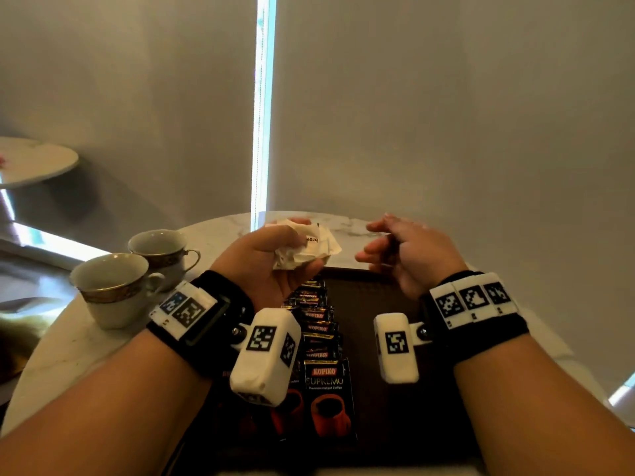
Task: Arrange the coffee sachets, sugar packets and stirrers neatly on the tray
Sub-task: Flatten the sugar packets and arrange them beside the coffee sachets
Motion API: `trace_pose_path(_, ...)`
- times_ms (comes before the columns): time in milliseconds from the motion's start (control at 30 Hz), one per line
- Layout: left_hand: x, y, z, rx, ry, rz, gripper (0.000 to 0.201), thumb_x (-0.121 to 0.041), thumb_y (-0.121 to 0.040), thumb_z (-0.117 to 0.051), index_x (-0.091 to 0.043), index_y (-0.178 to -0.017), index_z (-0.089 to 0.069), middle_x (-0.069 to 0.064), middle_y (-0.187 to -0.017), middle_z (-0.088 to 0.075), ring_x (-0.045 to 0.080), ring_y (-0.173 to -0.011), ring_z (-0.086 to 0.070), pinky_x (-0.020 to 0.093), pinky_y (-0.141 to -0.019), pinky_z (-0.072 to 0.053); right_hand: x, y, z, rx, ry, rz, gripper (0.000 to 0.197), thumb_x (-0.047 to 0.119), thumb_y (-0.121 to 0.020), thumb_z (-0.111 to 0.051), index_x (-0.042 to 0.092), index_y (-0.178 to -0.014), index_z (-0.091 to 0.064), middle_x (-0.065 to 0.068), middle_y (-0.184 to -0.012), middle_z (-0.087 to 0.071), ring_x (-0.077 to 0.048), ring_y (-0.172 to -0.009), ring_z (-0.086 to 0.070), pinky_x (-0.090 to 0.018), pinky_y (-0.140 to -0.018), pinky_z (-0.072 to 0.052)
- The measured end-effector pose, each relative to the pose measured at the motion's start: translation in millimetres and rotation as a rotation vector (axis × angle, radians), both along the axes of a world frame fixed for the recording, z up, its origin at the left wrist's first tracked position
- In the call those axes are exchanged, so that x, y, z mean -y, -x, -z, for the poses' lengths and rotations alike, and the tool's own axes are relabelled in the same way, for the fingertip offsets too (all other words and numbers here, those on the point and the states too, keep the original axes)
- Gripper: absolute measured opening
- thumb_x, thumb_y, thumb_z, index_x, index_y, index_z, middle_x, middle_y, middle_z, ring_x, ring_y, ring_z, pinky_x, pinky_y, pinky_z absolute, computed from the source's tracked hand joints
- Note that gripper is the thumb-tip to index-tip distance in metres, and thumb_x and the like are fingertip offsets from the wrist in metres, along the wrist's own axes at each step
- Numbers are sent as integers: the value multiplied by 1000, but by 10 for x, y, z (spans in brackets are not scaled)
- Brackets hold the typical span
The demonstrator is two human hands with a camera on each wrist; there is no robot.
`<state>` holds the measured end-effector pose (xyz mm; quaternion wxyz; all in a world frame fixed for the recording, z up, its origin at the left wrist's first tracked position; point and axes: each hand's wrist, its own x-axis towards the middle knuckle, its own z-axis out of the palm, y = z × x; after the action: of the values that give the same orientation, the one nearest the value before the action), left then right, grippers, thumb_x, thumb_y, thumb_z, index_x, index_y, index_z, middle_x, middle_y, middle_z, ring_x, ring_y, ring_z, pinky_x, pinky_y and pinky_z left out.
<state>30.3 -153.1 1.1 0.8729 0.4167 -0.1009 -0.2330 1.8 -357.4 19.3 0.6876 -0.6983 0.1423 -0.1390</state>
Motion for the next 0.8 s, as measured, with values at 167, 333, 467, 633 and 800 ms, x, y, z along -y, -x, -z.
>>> trace_pose_path(167,13,-28,57,53,-3,37,26,4,-80,-58,-8,-103,-60,20,-101,-65,29,-75,-72,29,-53,-59,-249,-72,98,99,75,-302,49,53,-65,-83,15,-89,-62,-2,-71,-57,-16,-60,-51,-28,-52,-40)
trace_pose_path(333,-5,-26,69,108,30,60,26,-5,-78,-69,-9,-101,-60,15,-91,-67,24,-74,-71,29,-55,-59,-360,-67,198,144,106,-391,31,38,-57,-91,25,-77,-72,-11,-89,-68,-31,-80,-57,-38,-68,-51)
trace_pose_path(467,-19,-28,79,143,50,90,40,-8,-80,-66,-5,-120,-58,15,-96,-68,23,-79,-70,28,-56,-59,-378,-83,177,170,-104,-385,25,13,-62,-83,9,-82,-68,-10,-77,-69,-24,-69,-59,-49,-81,-47)
trace_pose_path(633,-31,-54,113,128,18,88,59,-7,-81,-61,-2,-139,-49,20,-112,-62,23,-84,-68,26,-55,-57,-373,-34,137,165,-153,-378,34,4,-68,-77,0,-99,-64,-13,-83,-71,-31,-79,-68,-48,-78,-58)
trace_pose_path(800,-24,-86,149,142,-26,77,54,-3,-79,-56,-5,-133,-56,22,-116,-62,25,-80,-69,28,-53,-56,-352,-64,129,171,-232,-369,16,-9,-86,-60,1,-98,-61,-12,-77,-70,-23,-66,-70,-34,-55,-58)
